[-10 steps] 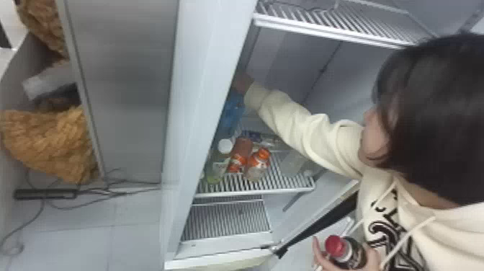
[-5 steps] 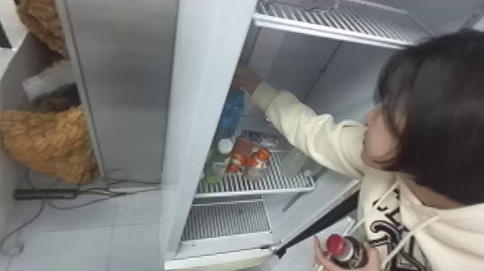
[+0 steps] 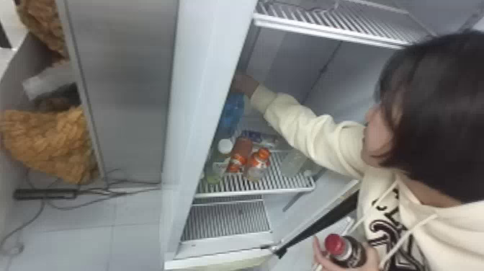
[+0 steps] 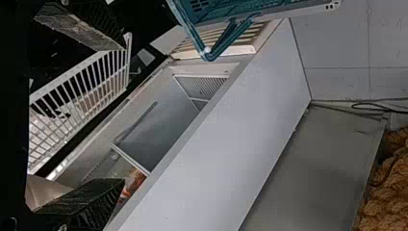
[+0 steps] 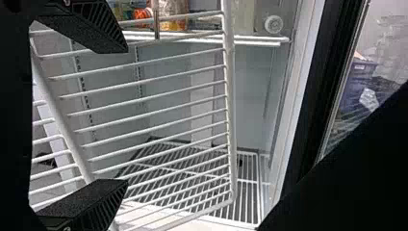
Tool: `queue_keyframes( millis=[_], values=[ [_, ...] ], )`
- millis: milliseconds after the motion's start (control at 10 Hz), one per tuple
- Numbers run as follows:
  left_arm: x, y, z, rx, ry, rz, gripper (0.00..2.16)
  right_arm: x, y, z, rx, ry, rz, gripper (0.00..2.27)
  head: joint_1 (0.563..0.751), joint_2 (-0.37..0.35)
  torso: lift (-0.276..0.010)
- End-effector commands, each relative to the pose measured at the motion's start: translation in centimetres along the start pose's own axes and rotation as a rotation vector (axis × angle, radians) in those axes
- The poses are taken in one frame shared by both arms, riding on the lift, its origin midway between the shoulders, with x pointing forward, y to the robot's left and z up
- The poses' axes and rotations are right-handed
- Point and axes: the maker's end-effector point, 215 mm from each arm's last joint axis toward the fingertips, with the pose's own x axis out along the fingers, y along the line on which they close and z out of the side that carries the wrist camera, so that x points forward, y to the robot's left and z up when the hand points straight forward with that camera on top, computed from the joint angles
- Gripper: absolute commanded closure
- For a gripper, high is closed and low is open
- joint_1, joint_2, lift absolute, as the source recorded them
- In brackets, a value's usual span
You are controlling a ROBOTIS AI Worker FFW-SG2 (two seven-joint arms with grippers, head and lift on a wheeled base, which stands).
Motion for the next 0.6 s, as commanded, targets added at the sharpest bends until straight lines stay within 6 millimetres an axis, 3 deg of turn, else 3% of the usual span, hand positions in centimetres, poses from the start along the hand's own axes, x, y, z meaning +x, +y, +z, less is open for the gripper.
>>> queue_keyframes(
  millis=[0,500],
  values=[
    [0.0,0.0,0.0,0.0,0.0,0.0,0.0,0.0,0.0,0.0,0.0,0.0,0.0,0.0,0.695,-0.35,0.0],
    [0.0,0.0,0.0,0.0,0.0,0.0,0.0,0.0,0.0,0.0,0.0,0.0,0.0,0.0,0.695,-0.35,0.0]
  ],
)
